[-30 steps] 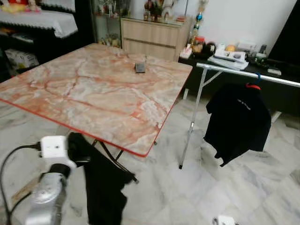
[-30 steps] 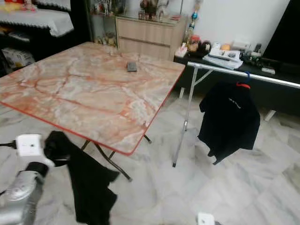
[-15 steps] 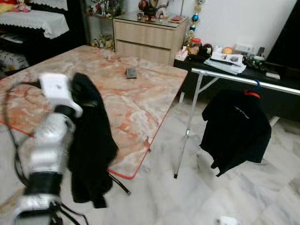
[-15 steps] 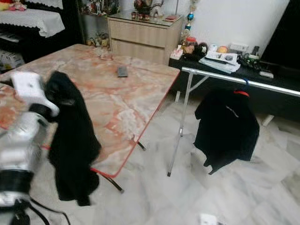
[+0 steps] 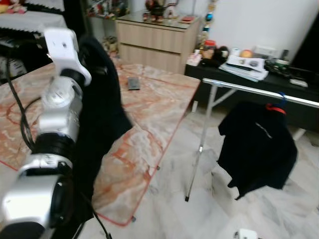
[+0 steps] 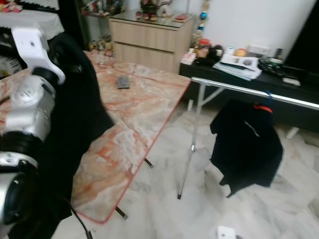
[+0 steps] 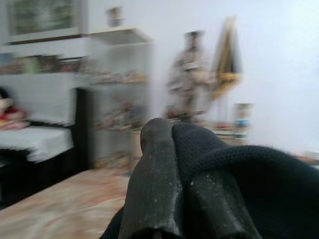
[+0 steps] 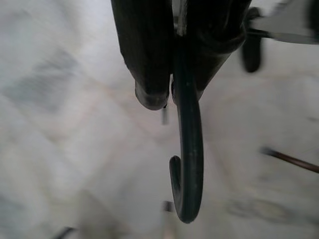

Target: Hang hanger

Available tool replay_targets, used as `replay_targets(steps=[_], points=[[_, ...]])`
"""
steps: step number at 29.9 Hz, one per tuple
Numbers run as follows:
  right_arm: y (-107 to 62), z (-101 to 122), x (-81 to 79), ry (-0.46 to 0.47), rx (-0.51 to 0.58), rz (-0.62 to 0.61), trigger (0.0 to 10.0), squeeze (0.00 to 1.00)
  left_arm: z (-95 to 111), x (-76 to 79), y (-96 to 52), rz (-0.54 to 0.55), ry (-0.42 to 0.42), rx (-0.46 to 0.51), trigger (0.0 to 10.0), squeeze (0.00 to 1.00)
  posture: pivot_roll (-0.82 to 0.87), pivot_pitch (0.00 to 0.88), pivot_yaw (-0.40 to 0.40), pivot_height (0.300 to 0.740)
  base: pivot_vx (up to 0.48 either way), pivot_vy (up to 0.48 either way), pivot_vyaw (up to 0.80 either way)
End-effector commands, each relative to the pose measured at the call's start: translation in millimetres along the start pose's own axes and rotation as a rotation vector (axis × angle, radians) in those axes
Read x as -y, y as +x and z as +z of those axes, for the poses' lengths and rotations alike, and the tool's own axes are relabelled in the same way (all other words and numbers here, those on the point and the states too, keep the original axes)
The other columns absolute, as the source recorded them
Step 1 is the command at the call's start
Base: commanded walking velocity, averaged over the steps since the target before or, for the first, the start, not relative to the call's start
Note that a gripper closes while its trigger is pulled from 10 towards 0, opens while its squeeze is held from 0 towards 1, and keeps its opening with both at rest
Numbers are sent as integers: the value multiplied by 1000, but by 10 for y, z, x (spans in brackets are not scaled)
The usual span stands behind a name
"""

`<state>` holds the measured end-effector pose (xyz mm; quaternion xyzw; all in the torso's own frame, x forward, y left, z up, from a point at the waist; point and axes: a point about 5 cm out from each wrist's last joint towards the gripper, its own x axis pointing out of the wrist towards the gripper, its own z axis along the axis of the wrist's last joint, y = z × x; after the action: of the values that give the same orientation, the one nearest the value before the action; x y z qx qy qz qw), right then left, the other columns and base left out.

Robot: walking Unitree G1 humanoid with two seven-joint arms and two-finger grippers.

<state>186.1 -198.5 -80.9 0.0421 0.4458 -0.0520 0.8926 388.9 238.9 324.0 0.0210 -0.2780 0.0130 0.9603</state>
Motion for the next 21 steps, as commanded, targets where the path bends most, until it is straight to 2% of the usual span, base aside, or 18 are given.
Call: replay_targets(steps=[1,4,6,7,8,9,10,11,12,14,15,19,20,21], points=[[-16,-17,114,-1,-8,-29,10000,0,152,155,99,-46,6,63,10000,0,167,0,-23,740,480,0,0],[-19,-26,119,-5,-11,-27,10000,0,-57,223,-15,-87,-15,6,10000,0,166,0,-25,740,352,0,0],[-20,-31,120,-5,-13,-27,10000,0,-202,264,-116,-123,-29,-40,10000,0,164,0,-24,740,0,0,0],[-20,-31,120,-5,-13,-27,10000,0,-202,264,-116,-123,-29,-40,10000,0,164,0,-24,740,0,0,0],[-20,-34,120,-7,-14,-26,10000,0,-282,286,-189,-143,-43,-64,10000,0,162,0,-24,740,0,0,0],[-21,-40,121,-8,-16,-26,10000,0,-437,314,-342,-169,-55,-116,10000,0,160,0,-21,740,0,0,0],[-22,-41,122,-8,-17,-26,10000,0,-479,320,-386,-175,-56,-131,10000,0,160,0,-21,740,0,0,0],[-22,-45,124,-10,-18,-28,10000,0,-591,337,-518,-196,-48,-177,10000,0,159,0,-19,740,0,0,0],[-24,-50,127,-12,-21,-30,10000,0,-741,357,-719,-219,-37,-246,10000,0,157,0,-16,740,0,0,0],[-25,-56,130,-13,-23,-30,10000,0,-907,359,-1011,-228,-39,-325,10000,0,156,0,-15,740,0,0,0],[-26,-58,132,-14,-23,-30,10000,0,-929,358,-1064,-228,-41,-337,10000,0,156,0,-15,740,0,0,0],[-29,-70,139,-25,-31,-26,10000,0,-1154,294,-1508,-178,-24,-478,10000,0,158,0,-16,740,0,0,0],[-30,-75,144,-31,-36,-26,10000,0,-1181,281,-1676,-163,-32,-514,10000,0,160,0,-16,740,0,0,0],[-30,-76,146,-34,-37,-26,10000,0,-1183,279,-1729,-163,-29,-524,10000,0,163,0,-17,740,0,0,0]])
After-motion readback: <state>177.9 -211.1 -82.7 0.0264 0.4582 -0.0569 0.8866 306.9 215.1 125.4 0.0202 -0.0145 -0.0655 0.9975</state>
